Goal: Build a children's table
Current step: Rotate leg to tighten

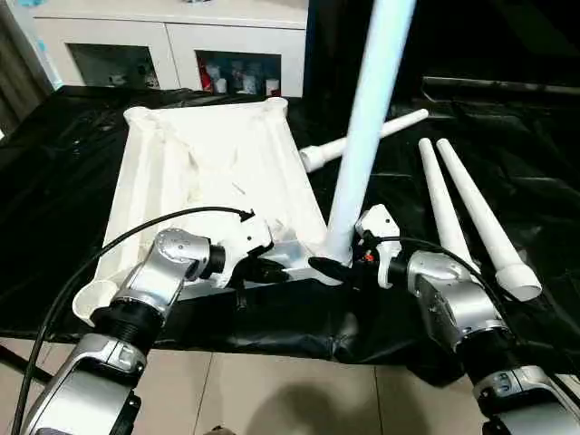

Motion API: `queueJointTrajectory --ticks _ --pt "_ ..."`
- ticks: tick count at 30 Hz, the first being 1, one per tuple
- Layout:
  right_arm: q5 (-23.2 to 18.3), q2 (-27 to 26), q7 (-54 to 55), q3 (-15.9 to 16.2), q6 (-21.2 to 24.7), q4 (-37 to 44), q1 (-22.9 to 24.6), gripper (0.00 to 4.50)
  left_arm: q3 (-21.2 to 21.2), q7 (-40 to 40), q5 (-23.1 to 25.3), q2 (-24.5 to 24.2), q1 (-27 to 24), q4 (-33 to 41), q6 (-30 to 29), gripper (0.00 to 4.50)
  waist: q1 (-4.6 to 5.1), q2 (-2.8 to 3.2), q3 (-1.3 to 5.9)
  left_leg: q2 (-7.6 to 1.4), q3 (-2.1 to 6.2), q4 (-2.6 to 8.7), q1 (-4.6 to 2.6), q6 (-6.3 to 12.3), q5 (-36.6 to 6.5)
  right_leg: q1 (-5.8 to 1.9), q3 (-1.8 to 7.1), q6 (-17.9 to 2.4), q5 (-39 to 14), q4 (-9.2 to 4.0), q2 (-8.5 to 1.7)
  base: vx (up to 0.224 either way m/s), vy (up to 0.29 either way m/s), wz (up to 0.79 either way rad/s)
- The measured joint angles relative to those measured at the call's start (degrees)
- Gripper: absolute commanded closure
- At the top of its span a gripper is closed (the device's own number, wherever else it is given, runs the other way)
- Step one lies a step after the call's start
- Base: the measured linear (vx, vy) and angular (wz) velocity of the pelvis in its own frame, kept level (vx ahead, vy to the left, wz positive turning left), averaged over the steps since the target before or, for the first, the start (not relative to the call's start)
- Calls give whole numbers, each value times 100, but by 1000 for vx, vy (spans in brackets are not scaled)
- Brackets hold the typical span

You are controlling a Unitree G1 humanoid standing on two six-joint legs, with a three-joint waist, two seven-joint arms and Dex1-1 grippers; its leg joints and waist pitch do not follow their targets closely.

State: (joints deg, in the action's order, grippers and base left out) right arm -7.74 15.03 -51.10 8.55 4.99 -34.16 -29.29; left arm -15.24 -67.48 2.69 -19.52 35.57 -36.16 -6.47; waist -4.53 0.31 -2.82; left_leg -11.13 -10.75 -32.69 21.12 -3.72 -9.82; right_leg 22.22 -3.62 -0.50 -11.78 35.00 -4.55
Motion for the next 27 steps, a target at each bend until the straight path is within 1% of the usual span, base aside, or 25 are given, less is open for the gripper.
queueJointTrajectory --ticks 2,3,4,5,12,16,19,20,22,23,25,26,27 --pt "-47 -4 -14 -1 35 17 0 78 0 -3 -4 -16 -21 39 -8 450 -8 0 0 0 0 0 0 0 0 1 0 0 0 0 0 0 0 0" --pt "-64 -4 -18 -1 68 19 0 78 0 -5 -5 -18 -28 52 -18 450 -11 -1 0 0 -1 0 0 0 0 1 0 0 0 0 0 0 0 0" --pt "-66 -6 -35 -1 89 19 1 91 1 -7 -5 -20 -38 78 -39 450 -16 -2 -1 0 -2 0 1 0 0 1 1 0 0 0 0 0 0 0" --pt "-66 -8 -58 -1 115 24 3 91 1 -20 -5 -25 -57 122 -63 450 -23 -2 -1 0 -3 0 1 0 0 3 2 0 -1 0 0 0 0 0" --pt "-70 -23 -151 9 172 58 22 157 1 -44 -7 -35 -83 163 -87 450 -30 -1 -1 -1 -9 0 -1 0 0 4 5 2 -3 1 0 0 0 0" --pt "-60 -137 121 -9 129 26 39 172 22 25 -6 -41 -87 147 -110 450 -7 -2 -1 -2 -11 0 -5 0 0 3 7 2 -3 5 1 0 0 0" --pt "-16 -386 743 -140 -4 -165 28 174 42 313 22 43 -23 35 -157 450 38 -3 -1 -2 -12 -1 -13 -1 0 0 8 1 -2 10 1 0 0 0" --pt "36 -587 1268 -277 -68 -355 -45 174 73 559 93 177 103 -170 -164 450 60 -4 0 -1 -12 -2 -19 -1 0 -4 9 0 0 12 1 0 0 0" --pt "121 -806 2029 -414 -84 -603 -211 174 96 953 172 392 288 -444 -213 450 93 -4 0 0 -13 -1 -20 -2 0 -6 10 -2 3 10 0 0 0 0" --pt "167 -956 2579 -526 -83 -784 -328 174 102 1271 229 576 435 -673 -250 450 99 -3 1 2 -13 -2 -28 -2 0 -13 13 -2 3 10 -1 0 0 0" --pt "183 -1140 3294 -685 -80 -1049 -514 174 115 1692 281 833 619 -948 -312 450 98 -2 2 4 -13 -1 -31 -2 0 -17 14 -2 2 7 -2 0 0 0" --pt "174 -1330 3833 -862 -63 -1307 -705 174 143 2028 323 1044 768 -1163 -390 450 93 1 3 7 -13 -1 -34 -2 0 -22 15 -2 3 7 -5 0 0 0" --pt "162 -1443 4171 -953 -65 -1484 -847 174 151 2257 348 1194 847 -1275 -440 450 84 2 4 11 -15 -1 -32 -2 0 -24 14 -1 3 6 -12 0 0 0"
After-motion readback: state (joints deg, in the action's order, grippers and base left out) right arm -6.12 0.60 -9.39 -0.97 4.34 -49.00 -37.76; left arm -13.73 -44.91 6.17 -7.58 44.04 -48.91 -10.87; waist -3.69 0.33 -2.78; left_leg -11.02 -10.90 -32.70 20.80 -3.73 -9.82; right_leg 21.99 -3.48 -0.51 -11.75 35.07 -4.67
